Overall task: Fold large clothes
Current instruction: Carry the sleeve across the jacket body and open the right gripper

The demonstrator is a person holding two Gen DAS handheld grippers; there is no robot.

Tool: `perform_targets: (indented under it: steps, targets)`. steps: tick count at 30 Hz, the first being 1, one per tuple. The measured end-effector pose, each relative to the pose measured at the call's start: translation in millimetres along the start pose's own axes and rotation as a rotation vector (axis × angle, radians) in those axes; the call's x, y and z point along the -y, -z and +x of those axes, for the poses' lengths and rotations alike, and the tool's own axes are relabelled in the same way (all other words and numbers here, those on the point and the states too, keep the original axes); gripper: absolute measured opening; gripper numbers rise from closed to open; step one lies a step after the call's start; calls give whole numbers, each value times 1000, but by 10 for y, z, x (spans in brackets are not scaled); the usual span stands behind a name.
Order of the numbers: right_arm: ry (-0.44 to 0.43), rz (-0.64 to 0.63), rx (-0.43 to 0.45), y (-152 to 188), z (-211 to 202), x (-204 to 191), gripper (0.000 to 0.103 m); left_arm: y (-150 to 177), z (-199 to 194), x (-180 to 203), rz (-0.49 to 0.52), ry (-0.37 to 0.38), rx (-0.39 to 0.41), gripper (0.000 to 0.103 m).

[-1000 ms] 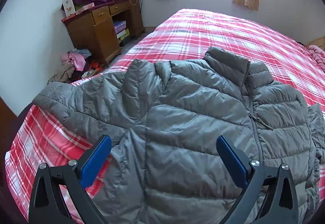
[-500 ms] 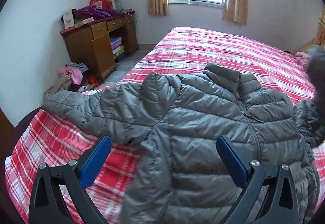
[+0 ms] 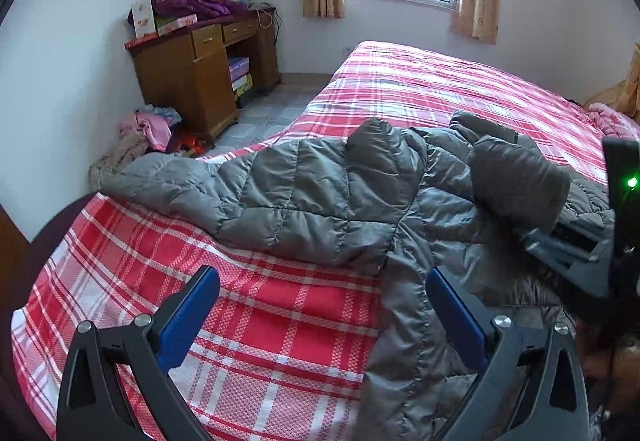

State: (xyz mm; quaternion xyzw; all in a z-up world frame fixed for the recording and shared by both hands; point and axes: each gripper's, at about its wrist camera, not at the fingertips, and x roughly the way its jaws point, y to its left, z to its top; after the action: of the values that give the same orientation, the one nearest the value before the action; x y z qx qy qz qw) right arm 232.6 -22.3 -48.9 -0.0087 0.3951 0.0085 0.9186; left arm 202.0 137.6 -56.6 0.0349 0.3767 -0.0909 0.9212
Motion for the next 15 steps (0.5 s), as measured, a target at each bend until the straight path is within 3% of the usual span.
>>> perform_targets:
  steps: [1,2,3,5,8,10,11,12,15]
  targets:
    - [-71,19,-28,-3,82,-42,31,-2,13,-12,-1,4,-3,102]
    - [-71,19,-28,-3,82,-42,58,-5,22,-20,0,7,-4,102]
    - [-140,45,-43,-1,94,-46,80,-8,23,-26,2,11,-5,102]
    - [-224,88,-23,-4,-58,-9,86,-23,13,-35,-3,22,-6,102]
    - [-249,113,46,-25,-407,101,85,-66,-13,-13,-18,47,-12,102]
    - [-203,152,111,-8,-663,298,71,-111,-17,64,-8,58,-11,102]
    - [-131,185,125,14,-832,600,54,-140,-18,129,2,64,-8,102]
    - [-131,185,125,14,-832,600,40,-171,-18,213,13,74,1,102]
    - [54,236,96,93,-883,1308,35,-256,46,484,33,68,25,102]
